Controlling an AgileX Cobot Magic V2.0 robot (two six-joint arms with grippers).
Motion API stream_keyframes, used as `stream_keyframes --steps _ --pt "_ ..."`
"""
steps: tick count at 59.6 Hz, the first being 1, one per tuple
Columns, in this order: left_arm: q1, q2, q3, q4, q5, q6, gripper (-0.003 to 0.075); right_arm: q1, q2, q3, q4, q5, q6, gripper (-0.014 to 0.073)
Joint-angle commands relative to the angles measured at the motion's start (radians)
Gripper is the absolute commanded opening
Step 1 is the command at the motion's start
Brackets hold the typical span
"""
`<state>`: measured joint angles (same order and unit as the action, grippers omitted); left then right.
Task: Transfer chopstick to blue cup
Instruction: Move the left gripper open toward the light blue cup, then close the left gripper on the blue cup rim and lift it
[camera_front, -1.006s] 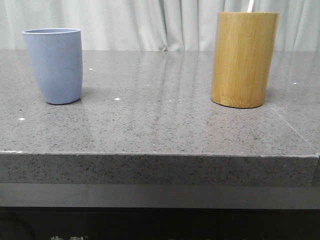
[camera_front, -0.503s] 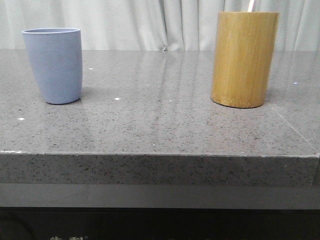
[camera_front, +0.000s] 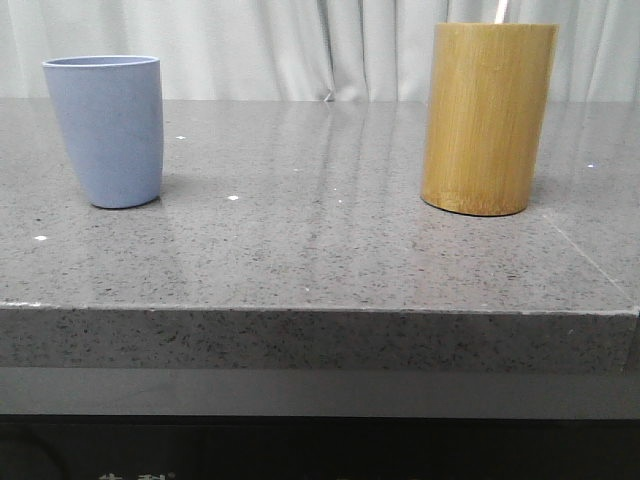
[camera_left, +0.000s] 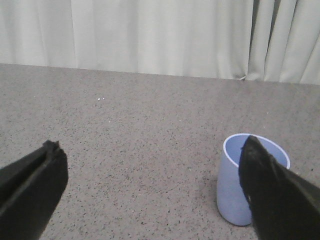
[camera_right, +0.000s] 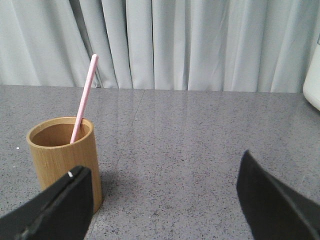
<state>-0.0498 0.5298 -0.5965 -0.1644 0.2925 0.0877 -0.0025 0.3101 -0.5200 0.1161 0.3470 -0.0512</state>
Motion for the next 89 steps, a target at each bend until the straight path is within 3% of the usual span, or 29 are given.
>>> stream_keyframes --steps 1,12,29,44,56,68,76,89 --pt "-0.002 0.051 -0.054 -0.028 -0.075 -0.008 0.0692 -0.005 0.017 -0.039 0.003 -0.076 -0.003 0.0603" --pt "-0.072 0.267 -0.245 -0.028 0.149 0.049 0.0692 -0.004 0.017 -0.039 0.007 -0.076 -0.003 0.0603" --pt "-0.314 0.622 -0.636 -0.016 0.418 0.062 0.0692 -0.004 0.017 -0.039 0.007 -0.075 -0.003 0.0603" --pt "-0.384 0.908 -0.951 -0.016 0.695 0.050 0.0692 -0.004 0.017 -0.039 0.007 -0.074 -0.003 0.0603" --pt "-0.393 1.048 -1.047 -0.016 0.795 0.050 0.0692 -0.004 0.017 -0.039 0.007 -0.074 -0.003 0.0602" --pt "-0.393 1.132 -1.049 0.011 0.797 0.050 0.0685 -0.004 0.017 -0.038 0.007 -0.074 -0.003 0.0602" --pt "-0.393 1.150 -1.049 0.025 0.812 0.050 0.0564 -0.004 0.017 -0.038 0.007 -0.073 -0.003 0.0602" --pt "-0.393 1.154 -1.049 0.042 0.814 0.050 0.0193 -0.004 0.017 -0.038 0.007 -0.072 -0.003 0.0602"
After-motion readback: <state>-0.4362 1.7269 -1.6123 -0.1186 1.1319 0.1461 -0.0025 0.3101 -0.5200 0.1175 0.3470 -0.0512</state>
